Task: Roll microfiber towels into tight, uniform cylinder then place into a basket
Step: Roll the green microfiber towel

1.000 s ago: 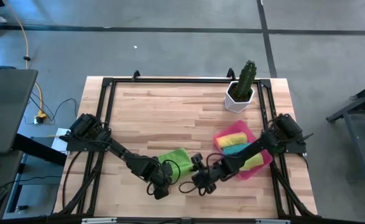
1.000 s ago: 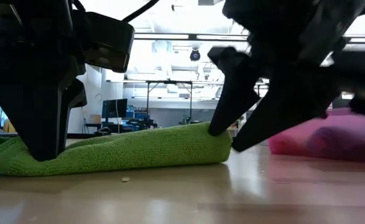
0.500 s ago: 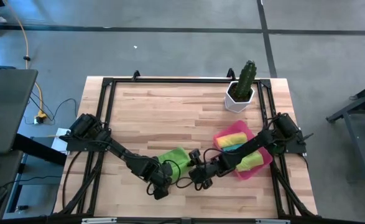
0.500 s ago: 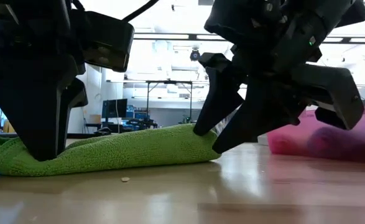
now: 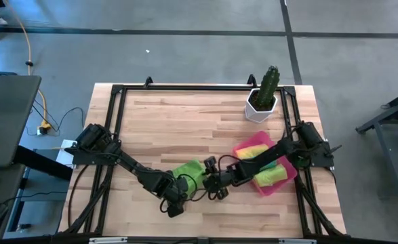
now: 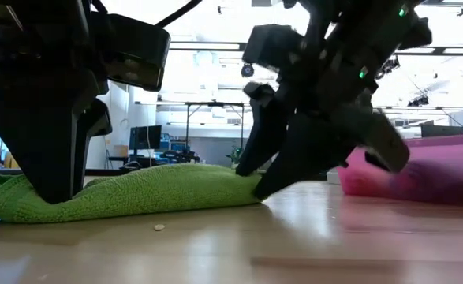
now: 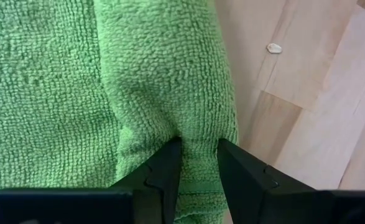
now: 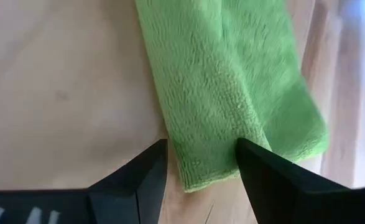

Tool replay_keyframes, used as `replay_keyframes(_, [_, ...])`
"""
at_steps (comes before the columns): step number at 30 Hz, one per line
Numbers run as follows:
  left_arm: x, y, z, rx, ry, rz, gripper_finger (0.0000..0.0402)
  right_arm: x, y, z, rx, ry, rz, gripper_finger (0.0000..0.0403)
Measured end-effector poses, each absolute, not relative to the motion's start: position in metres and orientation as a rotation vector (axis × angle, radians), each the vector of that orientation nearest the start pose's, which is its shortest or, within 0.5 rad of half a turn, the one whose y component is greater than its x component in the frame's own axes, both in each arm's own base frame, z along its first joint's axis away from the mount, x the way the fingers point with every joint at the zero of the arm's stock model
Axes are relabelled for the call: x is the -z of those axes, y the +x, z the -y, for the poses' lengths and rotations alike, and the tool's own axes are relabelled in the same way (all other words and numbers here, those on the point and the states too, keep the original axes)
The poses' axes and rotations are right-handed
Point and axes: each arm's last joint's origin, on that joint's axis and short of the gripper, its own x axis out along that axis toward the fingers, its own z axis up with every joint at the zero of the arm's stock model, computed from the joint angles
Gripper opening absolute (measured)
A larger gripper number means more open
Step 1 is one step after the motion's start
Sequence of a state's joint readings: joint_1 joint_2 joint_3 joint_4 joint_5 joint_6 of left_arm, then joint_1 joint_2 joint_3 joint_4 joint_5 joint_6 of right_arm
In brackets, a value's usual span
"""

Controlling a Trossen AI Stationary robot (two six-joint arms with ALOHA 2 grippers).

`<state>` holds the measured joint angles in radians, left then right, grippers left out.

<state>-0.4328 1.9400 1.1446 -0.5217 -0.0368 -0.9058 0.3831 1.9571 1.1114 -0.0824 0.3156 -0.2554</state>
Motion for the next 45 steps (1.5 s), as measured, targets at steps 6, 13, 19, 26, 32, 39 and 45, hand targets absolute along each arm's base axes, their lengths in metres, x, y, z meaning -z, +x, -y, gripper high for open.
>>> replay_keyframes(6, [-0.123, 0.322, 0.147, -0.263, -0.46, -1.313, 0.0101, -0.116, 0.364, -0.13, -0.184, -0.539, -0.896, 0.0185])
replay_keyframes(13, [-0.127, 0.322, 0.147, -0.248, -0.452, -1.307, 0.0101, -0.114, 0.364, -0.129, -0.178, -0.503, -0.907, 0.0124])
replay_keyframes(19, [-0.139, 0.325, 0.149, -0.233, -0.475, -1.283, 0.0101, -0.112, 0.363, -0.128, -0.14, -0.433, -0.928, 0.0015])
replay_keyframes(26, [-0.144, 0.323, 0.158, -0.207, -0.591, -1.307, 0.0101, -0.111, 0.363, -0.125, -0.185, -0.299, -0.964, 0.0006])
replay_keyframes(32, [-0.152, 0.318, 0.167, -0.159, -0.494, -1.289, 0.0101, -0.11, 0.369, -0.107, -0.315, 0.046, -1.022, 0.0003])
replay_keyframes(39, [-0.17, 0.319, 0.18, -0.13, -0.302, -1.216, 0.0101, -0.11, 0.374, -0.082, -0.407, 0.477, -1.104, 0.0002])
replay_keyframes(45, [-0.183, 0.318, 0.195, -0.147, -0.066, -1.083, 0.0101, -0.111, 0.376, -0.059, -0.35, 0.803, -1.185, 0.0002])
